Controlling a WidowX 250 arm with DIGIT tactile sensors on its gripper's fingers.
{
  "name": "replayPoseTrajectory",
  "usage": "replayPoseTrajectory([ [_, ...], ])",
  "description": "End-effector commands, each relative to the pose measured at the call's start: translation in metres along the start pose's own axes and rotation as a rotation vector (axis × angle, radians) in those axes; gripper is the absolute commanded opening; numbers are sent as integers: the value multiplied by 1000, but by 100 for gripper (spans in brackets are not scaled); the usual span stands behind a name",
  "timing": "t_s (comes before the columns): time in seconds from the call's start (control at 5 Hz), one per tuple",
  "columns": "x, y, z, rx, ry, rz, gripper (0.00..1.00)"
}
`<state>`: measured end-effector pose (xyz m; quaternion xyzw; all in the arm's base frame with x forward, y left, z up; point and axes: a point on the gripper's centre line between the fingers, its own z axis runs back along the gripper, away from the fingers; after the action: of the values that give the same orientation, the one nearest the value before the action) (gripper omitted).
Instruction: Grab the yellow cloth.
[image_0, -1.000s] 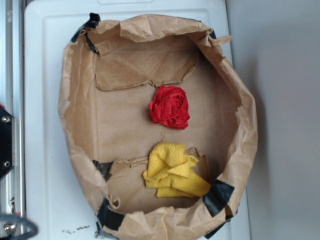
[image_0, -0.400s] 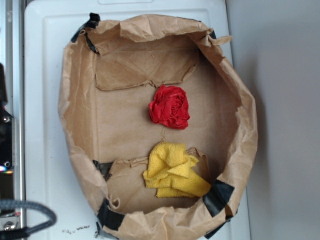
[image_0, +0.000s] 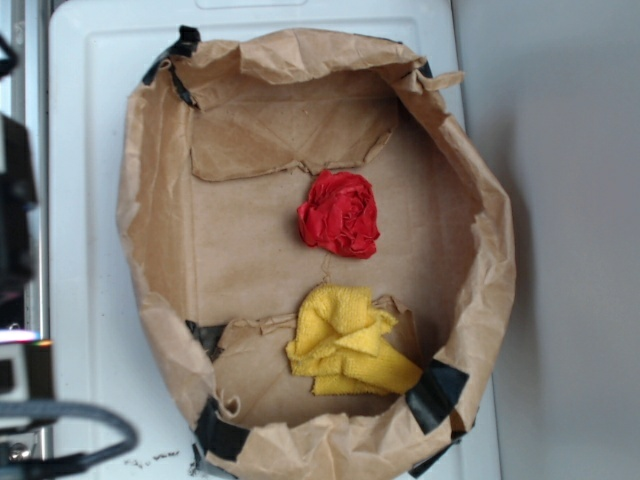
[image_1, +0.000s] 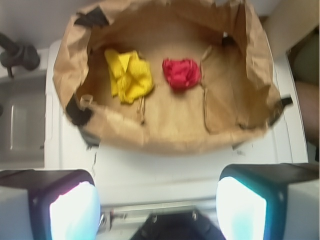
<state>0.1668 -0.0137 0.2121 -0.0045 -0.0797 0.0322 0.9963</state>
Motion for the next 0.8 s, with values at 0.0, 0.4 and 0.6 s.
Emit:
replayPoseTrajectory([
  [0.0, 34, 24, -37, 0, 17, 18, 100],
  [0.4, 68, 12, -84, 69, 82, 12, 100],
  [0.6, 91, -9, -103, 96, 60, -25, 100],
])
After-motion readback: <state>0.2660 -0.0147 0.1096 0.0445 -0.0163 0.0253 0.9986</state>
